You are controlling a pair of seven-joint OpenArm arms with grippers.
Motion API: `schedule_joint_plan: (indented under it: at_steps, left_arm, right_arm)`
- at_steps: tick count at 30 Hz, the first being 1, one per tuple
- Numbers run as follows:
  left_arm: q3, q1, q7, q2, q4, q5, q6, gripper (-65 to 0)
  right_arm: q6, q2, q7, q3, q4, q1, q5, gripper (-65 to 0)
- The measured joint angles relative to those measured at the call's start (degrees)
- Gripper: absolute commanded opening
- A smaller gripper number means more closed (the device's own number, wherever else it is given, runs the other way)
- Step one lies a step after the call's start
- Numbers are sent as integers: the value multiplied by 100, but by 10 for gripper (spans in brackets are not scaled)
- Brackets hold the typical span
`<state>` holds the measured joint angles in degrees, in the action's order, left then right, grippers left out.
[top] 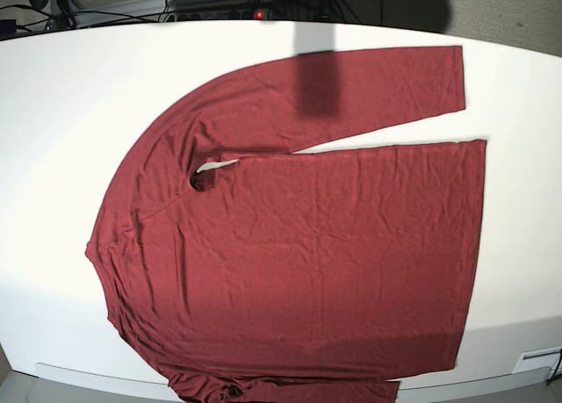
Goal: Fold the T-shirt properly
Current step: 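Lower both grippers toward the shirt's shoulder and sleeve edges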
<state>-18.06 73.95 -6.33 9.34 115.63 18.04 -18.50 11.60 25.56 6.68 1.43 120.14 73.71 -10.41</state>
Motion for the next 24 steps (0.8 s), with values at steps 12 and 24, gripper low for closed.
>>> schedule_joint_plan:
  at_steps: [12,24]
  left_arm:
    - [0,-33,-96,7,1239,-37,-7,-300]
    - [0,-1355,-133,-9,1250,-37,-15,-300]
  right_arm:
    - [17,-70,140,2,966,-732,170,-254]
    - [-164,-70,140,-7,984,-2328,1287,-254]
